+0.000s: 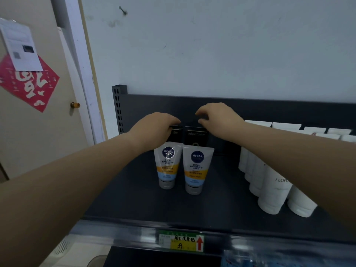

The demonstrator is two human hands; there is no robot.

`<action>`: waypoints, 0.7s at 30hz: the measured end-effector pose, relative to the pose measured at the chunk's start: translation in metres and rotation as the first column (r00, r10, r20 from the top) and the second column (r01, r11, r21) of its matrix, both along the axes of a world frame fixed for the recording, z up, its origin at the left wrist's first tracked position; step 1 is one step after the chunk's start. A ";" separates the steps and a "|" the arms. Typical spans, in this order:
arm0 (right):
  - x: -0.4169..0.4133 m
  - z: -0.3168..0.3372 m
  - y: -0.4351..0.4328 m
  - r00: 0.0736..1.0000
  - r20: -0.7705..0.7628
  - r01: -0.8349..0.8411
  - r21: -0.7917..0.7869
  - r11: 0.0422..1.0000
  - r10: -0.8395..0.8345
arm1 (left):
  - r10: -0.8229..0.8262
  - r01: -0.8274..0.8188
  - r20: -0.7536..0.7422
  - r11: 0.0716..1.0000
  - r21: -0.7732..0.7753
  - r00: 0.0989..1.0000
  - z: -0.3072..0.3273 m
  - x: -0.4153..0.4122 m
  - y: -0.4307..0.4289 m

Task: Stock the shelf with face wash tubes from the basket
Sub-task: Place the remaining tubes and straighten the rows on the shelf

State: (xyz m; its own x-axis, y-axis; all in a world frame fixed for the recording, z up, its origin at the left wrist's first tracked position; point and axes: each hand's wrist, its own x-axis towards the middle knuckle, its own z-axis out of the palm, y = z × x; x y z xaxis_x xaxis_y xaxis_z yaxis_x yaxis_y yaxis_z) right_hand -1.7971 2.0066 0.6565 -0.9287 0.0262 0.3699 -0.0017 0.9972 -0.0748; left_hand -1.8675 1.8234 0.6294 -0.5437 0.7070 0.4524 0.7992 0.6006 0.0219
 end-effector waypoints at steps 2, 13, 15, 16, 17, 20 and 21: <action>0.006 0.004 -0.006 0.998 -0.046 -0.035 -0.016 0.999 0.035 | 0.001 -0.001 -0.014 1.000 -0.002 1.000 0.006 0.006 -0.002; 0.032 -0.012 -0.029 0.977 0.187 -0.084 -0.111 0.990 0.104 | 0.047 -0.028 0.124 0.987 -0.156 0.991 -0.005 0.024 -0.010; 0.033 -0.019 -0.031 0.966 0.244 -0.065 -0.099 0.993 0.087 | 0.063 -0.038 0.146 0.985 -0.170 0.987 -0.011 0.023 -0.008; 0.033 -0.022 -0.031 0.963 0.259 -0.059 -0.092 0.994 0.081 | 0.072 -0.045 0.152 0.983 -0.175 0.986 -0.014 0.022 -0.007; 0.032 -0.025 -0.031 0.961 0.266 -0.054 -0.089 0.995 0.076 | 0.082 -0.052 0.158 0.982 -0.181 0.984 -0.016 0.020 -0.006; 0.030 -0.030 -0.031 0.960 0.276 -0.027 -0.095 0.995 0.052 | 0.095 -0.062 0.170 0.980 -0.191 0.981 -0.023 0.016 -0.005; 0.029 -0.032 -0.030 0.959 0.278 -0.021 -0.093 0.995 0.046 | 0.097 -0.064 0.170 0.980 -0.190 0.981 -0.024 0.015 -0.005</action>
